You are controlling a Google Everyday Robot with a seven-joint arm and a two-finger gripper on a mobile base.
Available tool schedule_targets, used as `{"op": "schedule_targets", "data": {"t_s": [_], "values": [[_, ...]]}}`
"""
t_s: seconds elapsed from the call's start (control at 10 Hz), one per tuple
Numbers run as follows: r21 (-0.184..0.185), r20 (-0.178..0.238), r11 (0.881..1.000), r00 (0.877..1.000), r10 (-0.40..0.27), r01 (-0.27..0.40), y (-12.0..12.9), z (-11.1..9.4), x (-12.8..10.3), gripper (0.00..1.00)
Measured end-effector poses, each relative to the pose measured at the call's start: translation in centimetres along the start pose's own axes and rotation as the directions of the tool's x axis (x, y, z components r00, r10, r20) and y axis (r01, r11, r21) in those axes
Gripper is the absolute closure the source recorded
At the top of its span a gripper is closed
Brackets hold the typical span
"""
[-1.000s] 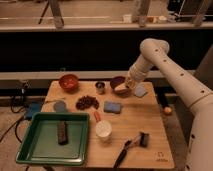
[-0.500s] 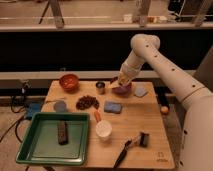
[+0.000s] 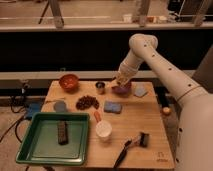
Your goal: Place banana in purple bowl
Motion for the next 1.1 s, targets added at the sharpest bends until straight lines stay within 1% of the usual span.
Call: {"op": "schedule_targets", "data": {"t_s": [0.3,0.6,0.8,1.1], "values": [[0.005,0.003,1.000,1.000,-0.013,0.013,-0.4,0.4,0.4,0.95],[0.018,-0.005,1.000,1.000,0.008,-0.008,-0.1,0.4,1.8,0.95],[0.022,-0.005,1.000,1.000,0.004,-0.004,-0.4,0.7,2.0,0.95],[0.030,-0.006,0.999,1.000,0.011,-0.011,-0.4,1.3,2.8,0.95]]}}
